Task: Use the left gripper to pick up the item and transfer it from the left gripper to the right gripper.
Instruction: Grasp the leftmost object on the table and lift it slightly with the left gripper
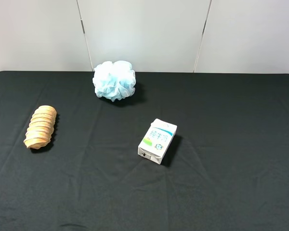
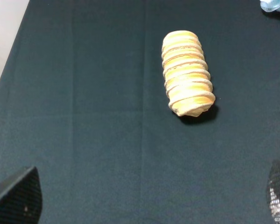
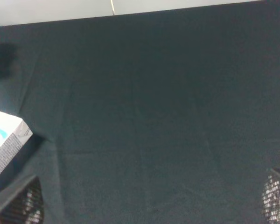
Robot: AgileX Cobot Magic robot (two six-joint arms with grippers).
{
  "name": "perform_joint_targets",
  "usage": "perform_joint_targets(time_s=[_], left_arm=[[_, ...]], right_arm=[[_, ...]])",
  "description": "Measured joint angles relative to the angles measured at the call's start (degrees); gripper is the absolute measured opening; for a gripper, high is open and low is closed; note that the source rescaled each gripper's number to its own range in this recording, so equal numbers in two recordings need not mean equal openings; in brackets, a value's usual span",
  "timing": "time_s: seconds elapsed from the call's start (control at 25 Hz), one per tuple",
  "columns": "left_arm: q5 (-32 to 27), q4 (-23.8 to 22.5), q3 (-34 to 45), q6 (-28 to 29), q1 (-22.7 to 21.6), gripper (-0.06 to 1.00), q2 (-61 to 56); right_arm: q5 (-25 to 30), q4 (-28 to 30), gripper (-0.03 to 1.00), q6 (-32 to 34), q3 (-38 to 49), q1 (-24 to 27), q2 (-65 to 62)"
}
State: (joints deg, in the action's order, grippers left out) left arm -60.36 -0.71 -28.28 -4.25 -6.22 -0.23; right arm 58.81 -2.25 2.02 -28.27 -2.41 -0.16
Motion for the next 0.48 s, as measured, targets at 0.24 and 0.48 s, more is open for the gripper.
perform_joint_targets(time_s=[0.24, 0.48], left_arm=[[0.0, 0.0, 0.0, 0.0, 0.0, 0.95, 0.0], [0.0, 0.0, 0.0, 0.0, 0.0, 0.95, 0.0]], right_arm=[[0.0, 0.0, 1.00, 0.0, 0.0, 0.0, 0.0], [0.0, 0.0, 1.00, 0.0, 0.0, 0.0, 0.0]])
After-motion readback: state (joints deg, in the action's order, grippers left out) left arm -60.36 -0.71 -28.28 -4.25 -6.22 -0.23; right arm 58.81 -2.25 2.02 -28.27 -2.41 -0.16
